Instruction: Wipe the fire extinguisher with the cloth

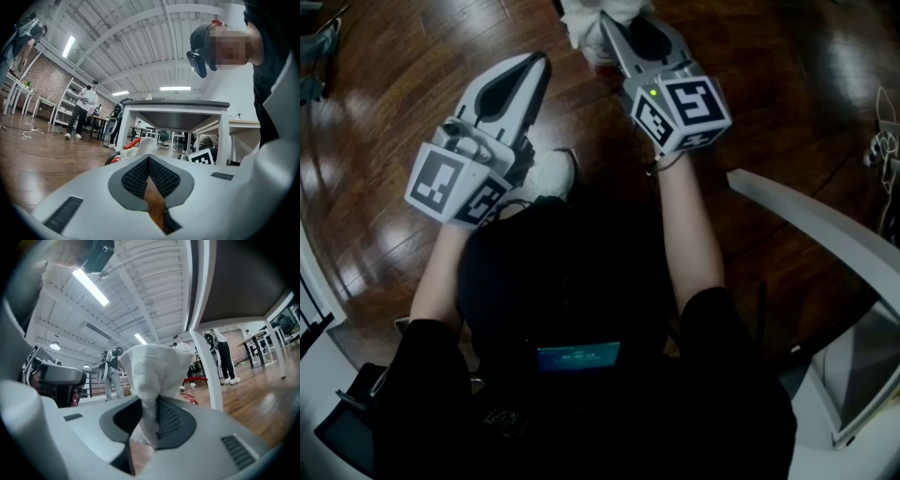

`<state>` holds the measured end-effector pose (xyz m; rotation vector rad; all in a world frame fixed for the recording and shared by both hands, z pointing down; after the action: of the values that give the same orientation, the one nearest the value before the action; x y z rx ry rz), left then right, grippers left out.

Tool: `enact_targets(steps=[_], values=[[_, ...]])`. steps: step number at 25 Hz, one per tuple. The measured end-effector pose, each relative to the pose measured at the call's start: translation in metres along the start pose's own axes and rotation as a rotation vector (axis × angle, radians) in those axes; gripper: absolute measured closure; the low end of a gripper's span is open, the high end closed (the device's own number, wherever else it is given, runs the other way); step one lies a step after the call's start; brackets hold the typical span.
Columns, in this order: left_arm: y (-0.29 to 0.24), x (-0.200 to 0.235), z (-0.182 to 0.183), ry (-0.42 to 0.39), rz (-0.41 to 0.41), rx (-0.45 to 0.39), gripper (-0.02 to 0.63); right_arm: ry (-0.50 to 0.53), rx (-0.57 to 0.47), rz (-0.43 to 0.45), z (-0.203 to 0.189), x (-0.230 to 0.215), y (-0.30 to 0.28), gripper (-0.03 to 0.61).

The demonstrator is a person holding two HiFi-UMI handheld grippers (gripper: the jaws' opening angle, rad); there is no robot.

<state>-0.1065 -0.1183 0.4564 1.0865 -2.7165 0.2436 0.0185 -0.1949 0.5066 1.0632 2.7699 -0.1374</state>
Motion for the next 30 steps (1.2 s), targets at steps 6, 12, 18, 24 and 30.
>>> enact_targets(steps=[6,12,18,24,30], values=[[-0.001,-0.002,0.001,0.009,-0.01,-0.009,0.615,0.022,0.033,0.006,-0.02,0.006,0.01,0.483],[-0.002,-0.003,-0.001,0.007,-0.014,-0.002,0.615,-0.005,0.14,-0.012,-0.072,0.003,0.016,0.483],[-0.002,-0.006,0.0,0.005,-0.016,-0.005,0.615,-0.089,0.297,-0.047,-0.147,-0.02,0.015,0.483],[-0.001,-0.005,0.002,0.009,-0.015,-0.011,0.615,-0.113,0.404,-0.051,-0.186,-0.037,0.013,0.483],[-0.002,-0.005,0.002,0.012,-0.018,-0.013,0.615,-0.128,0.481,-0.053,-0.211,-0.049,0.006,0.483]])
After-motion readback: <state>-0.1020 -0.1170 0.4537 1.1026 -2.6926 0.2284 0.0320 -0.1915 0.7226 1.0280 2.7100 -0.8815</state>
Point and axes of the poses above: the fingertips, and each gripper's own axes: y backward along the fingers, x to its left, z out of its top, the point moved 4 cm from there along y, backward along the fingers, and after that the axes turned 2 degrees about z, right-handed, at the moved point
